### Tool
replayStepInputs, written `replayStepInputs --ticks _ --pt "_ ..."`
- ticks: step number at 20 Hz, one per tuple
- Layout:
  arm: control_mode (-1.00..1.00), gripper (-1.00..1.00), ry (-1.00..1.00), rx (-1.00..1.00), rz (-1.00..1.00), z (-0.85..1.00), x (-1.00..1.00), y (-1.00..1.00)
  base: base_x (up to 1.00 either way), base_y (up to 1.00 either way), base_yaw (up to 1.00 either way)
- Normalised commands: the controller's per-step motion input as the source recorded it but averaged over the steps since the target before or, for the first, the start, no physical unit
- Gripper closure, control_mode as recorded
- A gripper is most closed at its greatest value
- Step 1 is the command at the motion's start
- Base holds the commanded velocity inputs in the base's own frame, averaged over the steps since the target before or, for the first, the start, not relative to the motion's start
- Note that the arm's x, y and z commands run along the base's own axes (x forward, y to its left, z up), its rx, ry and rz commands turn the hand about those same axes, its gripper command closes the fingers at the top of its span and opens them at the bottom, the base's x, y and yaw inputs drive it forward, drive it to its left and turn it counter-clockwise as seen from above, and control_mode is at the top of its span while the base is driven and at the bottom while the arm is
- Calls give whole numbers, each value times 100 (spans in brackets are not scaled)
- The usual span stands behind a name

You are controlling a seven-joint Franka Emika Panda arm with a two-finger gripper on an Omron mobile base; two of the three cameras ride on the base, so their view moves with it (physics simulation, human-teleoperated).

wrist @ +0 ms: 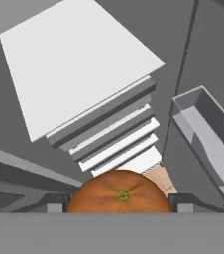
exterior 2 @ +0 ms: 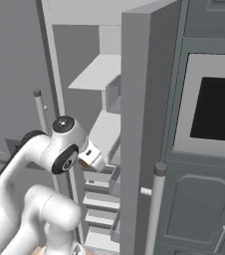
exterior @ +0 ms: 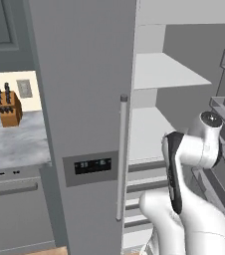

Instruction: Place the cold items (onion and tangerine) from the fridge in one tupperware on the dining counter. Place the warm items (hot dog and kebab skewer) in the stove area in another tupperware.

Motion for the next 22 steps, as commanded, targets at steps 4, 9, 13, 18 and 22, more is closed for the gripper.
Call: replayStepInputs --ticks 4,9,13,18,22 --pt "-100 100 -28 0 -4 23 -100 48 0 0 0" --pt "100 100 -3 -7 -3 2 -39 47 -16 14 -1" --pt "100 100 0 0 0 0 0 0 -97 39 -3" --pt "100 100 0 0 0 0 0 0 -100 1 8" --pt "100 100 0 0 0 0 0 0 -100 10 35"
